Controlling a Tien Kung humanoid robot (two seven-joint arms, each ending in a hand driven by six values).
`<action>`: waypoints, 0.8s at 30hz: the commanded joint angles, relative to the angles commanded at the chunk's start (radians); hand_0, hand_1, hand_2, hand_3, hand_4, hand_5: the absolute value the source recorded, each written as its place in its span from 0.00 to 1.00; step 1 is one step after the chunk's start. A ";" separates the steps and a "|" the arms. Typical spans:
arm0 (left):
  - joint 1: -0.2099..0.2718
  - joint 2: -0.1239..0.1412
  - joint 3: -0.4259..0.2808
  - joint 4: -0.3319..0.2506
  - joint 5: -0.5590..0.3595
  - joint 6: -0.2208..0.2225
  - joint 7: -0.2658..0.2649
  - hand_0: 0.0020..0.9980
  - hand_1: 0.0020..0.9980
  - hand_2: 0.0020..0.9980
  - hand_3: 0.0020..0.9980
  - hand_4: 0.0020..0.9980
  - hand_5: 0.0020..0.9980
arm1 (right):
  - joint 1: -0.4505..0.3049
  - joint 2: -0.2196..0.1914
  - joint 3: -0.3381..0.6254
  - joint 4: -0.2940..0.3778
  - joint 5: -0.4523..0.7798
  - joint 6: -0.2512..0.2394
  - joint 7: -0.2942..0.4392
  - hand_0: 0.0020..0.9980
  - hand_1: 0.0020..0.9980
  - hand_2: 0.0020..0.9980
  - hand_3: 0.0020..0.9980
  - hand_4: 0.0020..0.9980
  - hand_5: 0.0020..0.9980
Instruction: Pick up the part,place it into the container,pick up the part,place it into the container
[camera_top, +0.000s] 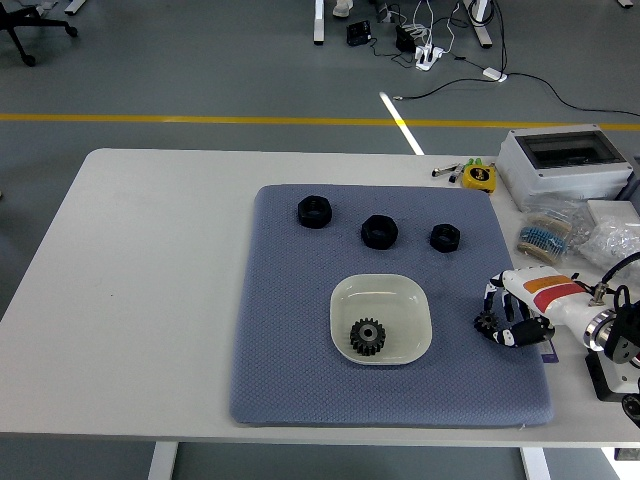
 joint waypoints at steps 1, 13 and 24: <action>0.001 0.000 0.000 0.000 0.000 0.000 0.000 0.71 0.64 0.68 0.58 0.68 0.64 | 0.000 0.000 0.001 0.004 0.001 -0.001 0.000 0.03 0.17 0.28 0.39 0.80 0.20; 0.004 0.002 -0.011 0.000 0.021 -0.003 0.005 0.71 0.64 0.67 0.58 0.68 0.64 | 0.029 0.005 0.003 0.070 0.005 -0.006 -0.004 0.02 0.16 0.26 0.38 0.81 0.19; -0.001 0.005 -0.001 0.000 0.004 -0.001 0.001 0.71 0.64 0.68 0.58 0.68 0.64 | 0.134 0.007 -0.091 0.159 0.046 0.014 -0.014 0.02 0.16 0.26 0.39 0.80 0.20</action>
